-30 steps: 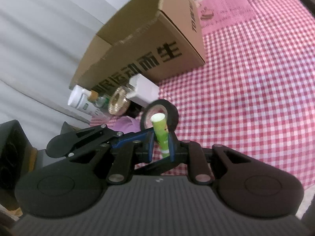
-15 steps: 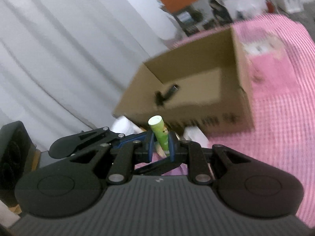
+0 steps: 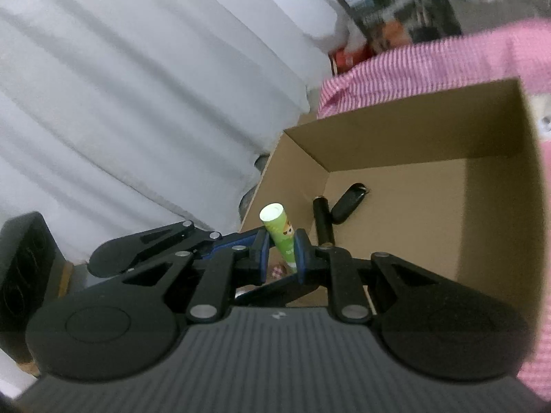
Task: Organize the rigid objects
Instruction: 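Carry the green glue stick into the box and open the right gripper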
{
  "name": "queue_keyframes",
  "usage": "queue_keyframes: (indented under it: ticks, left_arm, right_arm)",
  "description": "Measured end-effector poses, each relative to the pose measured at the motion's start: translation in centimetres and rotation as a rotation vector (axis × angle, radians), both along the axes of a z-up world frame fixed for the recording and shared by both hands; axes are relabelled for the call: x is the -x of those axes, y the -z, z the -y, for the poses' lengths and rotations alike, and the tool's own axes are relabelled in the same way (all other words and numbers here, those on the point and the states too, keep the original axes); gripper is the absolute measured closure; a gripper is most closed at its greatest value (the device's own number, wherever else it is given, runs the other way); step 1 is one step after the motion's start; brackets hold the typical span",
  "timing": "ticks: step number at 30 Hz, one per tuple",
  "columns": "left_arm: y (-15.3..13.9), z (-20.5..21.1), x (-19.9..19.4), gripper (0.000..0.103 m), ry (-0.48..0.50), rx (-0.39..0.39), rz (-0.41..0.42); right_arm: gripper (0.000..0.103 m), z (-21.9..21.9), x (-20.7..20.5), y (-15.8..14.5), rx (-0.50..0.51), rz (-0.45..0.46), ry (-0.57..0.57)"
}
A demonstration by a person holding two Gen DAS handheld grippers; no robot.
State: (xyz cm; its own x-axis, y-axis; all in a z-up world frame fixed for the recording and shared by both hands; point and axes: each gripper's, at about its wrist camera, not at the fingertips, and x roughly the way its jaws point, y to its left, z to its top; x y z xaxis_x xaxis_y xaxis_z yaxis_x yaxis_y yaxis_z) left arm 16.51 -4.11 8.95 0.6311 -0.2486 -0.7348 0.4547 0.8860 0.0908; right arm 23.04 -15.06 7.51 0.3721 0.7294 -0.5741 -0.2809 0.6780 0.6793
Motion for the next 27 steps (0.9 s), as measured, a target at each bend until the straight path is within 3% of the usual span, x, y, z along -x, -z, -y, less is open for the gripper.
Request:
queue_keyframes:
  ticks: [6,11,22,27]
  left_arm:
    - [2.3,-2.1,-5.1,0.06,-0.065,-0.077,-0.069]
    - [4.0,-3.5,-8.8,0.06,-0.118,-0.115,-0.116]
    - [6.0,-4.7,-12.1,0.058,-0.173,-0.128,-0.15]
    - [5.5,-4.5,-11.7,0.05,-0.157,-0.114,-0.131]
  right_arm:
    - [0.088,-2.8,-7.0,3.4,-0.04,-0.169,-0.014]
    - [0.088,-5.5,-11.1,6.2,-0.033,-0.244,-0.012]
    - [0.088,-8.2,-15.9,10.4,0.005,-0.308,0.016]
    - [0.088,-8.6,-17.1,11.5,0.02,-0.317,0.028]
